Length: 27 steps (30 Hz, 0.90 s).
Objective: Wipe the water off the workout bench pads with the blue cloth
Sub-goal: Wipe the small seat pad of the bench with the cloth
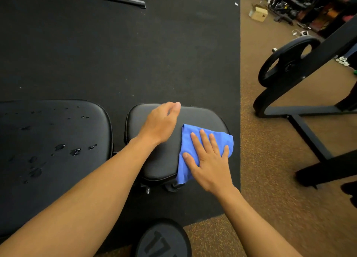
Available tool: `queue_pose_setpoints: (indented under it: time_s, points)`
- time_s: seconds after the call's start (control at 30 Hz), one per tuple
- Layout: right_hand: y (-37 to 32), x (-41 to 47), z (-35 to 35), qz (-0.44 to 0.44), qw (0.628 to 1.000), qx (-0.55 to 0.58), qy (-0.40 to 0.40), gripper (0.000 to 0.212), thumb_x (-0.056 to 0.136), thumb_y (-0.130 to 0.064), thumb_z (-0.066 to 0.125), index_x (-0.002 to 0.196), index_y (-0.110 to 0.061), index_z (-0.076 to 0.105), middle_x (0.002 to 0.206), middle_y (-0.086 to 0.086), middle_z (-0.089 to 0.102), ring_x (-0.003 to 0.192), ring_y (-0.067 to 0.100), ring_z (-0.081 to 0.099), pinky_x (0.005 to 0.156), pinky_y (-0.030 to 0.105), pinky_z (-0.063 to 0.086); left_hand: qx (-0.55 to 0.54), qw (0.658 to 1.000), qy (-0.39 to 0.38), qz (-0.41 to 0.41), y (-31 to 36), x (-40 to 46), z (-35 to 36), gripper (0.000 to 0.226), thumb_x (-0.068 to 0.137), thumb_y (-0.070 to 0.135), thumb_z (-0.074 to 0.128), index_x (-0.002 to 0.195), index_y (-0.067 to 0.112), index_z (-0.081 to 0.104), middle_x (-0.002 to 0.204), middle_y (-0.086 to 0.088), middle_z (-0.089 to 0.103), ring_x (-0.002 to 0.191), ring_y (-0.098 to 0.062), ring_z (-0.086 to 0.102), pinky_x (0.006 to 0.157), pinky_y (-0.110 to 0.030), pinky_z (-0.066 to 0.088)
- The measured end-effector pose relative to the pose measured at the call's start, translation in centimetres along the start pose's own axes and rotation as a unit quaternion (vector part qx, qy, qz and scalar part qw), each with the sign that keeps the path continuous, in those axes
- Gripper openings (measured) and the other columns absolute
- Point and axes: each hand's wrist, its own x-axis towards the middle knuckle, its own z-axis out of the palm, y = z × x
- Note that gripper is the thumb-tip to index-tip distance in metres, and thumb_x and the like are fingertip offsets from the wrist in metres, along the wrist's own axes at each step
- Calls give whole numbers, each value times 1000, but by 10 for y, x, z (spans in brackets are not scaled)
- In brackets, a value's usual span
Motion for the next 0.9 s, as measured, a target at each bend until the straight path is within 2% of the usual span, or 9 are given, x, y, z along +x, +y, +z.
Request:
queue_pose_setpoints:
  time_s: [0.1, 0.2, 0.37, 0.53, 0.6, 0.73, 0.9]
  points:
    - [10, 20, -5, 33, 999, 3, 13, 78, 86, -78, 14, 157, -47, 10, 167, -18, 1, 154, 13, -5, 118, 63, -2, 34, 999, -14, -32, -2, 25, -10, 56, 107, 53, 26, 118, 13, 64, 125, -4, 65, 119, -26, 54, 87, -32, 32]
    - [24, 57, -15, 54, 998, 1, -7, 72, 91, -76, 24, 156, -47, 10, 167, -18, 1, 154, 13, -4, 119, 64, 2, 61, 997, -24, -36, -4, 45, -16, 61, 106, 57, 22, 123, 15, 63, 133, -5, 63, 125, -29, 51, 89, -34, 31]
    - [28, 110, -24, 72, 997, 0, -39, 72, 91, -77, 22, 156, -48, 6, 167, -18, -3, 154, 14, -6, 115, 67, 13, 59, 996, -55, -40, -1, 63, -8, 65, 102, 64, 20, 125, 22, 63, 135, -2, 62, 127, -26, 52, 91, -35, 32]
    - [22, 143, -28, 86, 996, 4, -28, 71, 90, -76, 23, 154, -46, 19, 164, -11, 19, 149, 20, 17, 106, 61, 25, 61, 995, -64, -41, 0, 63, 3, 66, 101, 66, 19, 117, 21, 64, 121, 2, 65, 111, -22, 55, 88, -37, 36]
    - [22, 145, -26, 87, 996, 5, -26, 70, 91, -75, 23, 154, -45, 20, 163, -10, 23, 146, 21, 21, 105, 59, 26, 64, 995, -62, -42, -1, 58, 4, 67, 101, 66, 19, 117, 18, 64, 118, 2, 66, 110, -23, 56, 86, -37, 36]
    - [22, 131, -22, 82, 996, -9, -25, 72, 92, -76, 20, 156, -44, 12, 167, -8, 9, 153, 22, 8, 108, 63, 22, 47, 997, -51, -42, -4, 47, 4, 68, 101, 65, 20, 118, 15, 64, 123, 0, 67, 113, -23, 57, 90, -38, 41]
    - [16, 78, -16, 66, 996, -23, -48, 75, 93, -75, 17, 158, -42, -2, 168, -9, -11, 154, 21, -13, 115, 70, 1, 15, 999, -1, -38, -5, 37, -6, 64, 105, 57, 25, 116, 8, 65, 109, 2, 63, 101, -19, 53, 84, -36, 38]
